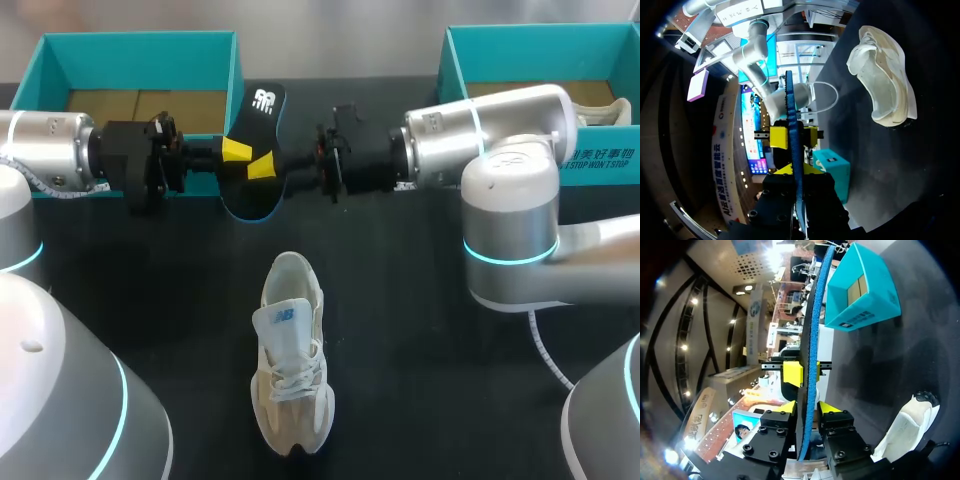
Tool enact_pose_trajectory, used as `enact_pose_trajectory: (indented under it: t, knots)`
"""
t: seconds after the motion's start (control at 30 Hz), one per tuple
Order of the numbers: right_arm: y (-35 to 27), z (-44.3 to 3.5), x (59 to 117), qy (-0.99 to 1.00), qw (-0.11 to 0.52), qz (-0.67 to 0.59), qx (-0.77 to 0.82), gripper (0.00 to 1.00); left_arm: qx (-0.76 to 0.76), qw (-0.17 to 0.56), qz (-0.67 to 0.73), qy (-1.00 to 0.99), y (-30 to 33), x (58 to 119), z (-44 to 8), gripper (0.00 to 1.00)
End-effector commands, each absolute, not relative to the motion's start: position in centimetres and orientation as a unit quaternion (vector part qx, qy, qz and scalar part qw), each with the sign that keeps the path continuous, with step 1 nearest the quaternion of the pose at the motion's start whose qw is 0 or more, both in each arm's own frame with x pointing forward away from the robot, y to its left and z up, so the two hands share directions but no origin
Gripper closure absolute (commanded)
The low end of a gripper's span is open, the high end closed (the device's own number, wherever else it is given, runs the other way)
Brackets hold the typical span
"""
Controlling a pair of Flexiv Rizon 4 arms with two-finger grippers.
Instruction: Take the shoe out of the shoebox, open the shoe tongue, remove and reinsert the insole, then place the shoe into the shoebox
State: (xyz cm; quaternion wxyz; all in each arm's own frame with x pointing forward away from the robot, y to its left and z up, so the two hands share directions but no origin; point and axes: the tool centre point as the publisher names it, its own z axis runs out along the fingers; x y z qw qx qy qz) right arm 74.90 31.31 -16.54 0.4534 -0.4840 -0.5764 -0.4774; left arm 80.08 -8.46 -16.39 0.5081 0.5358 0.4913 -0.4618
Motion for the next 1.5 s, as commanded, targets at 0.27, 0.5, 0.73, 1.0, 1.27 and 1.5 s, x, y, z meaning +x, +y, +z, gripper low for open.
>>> enact_pose_trajectory:
  t: [0.27,0.5,0.73,1.0,1.27,1.5]
  knots:
    - [31.7,-16.4,75.1,-0.575,0.449,-0.483,-0.485,0.75,0.536,0.509,-0.462,0.49,-8.6,80.1,-16.5,1.0]
    - [32.0,-16.2,75.3,-0.576,0.449,-0.482,-0.484,0.91,0.536,0.509,-0.462,0.49,-8.6,80.1,-16.5,1.0]
    - [32.3,-16.2,75.4,-0.576,0.45,-0.481,-0.484,1.0,0.536,0.509,-0.462,0.49,-8.6,80.1,-16.5,1.0]
    - [32.3,-16.3,75.5,-0.578,0.446,-0.483,-0.483,1.0,0.536,0.509,-0.462,0.49,-8.6,80.1,-16.5,0.0]
    - [31.2,-16.8,75.7,-0.593,0.43,-0.5,-0.462,1.0,0.516,0.476,-0.474,0.531,-5.9,78.2,-15.6,0.0]
    - [31.0,-16.8,76.3,-0.634,0.417,-0.487,-0.432,1.0,0.507,0.445,-0.457,0.58,-3.0,76.5,-15.3,0.0]
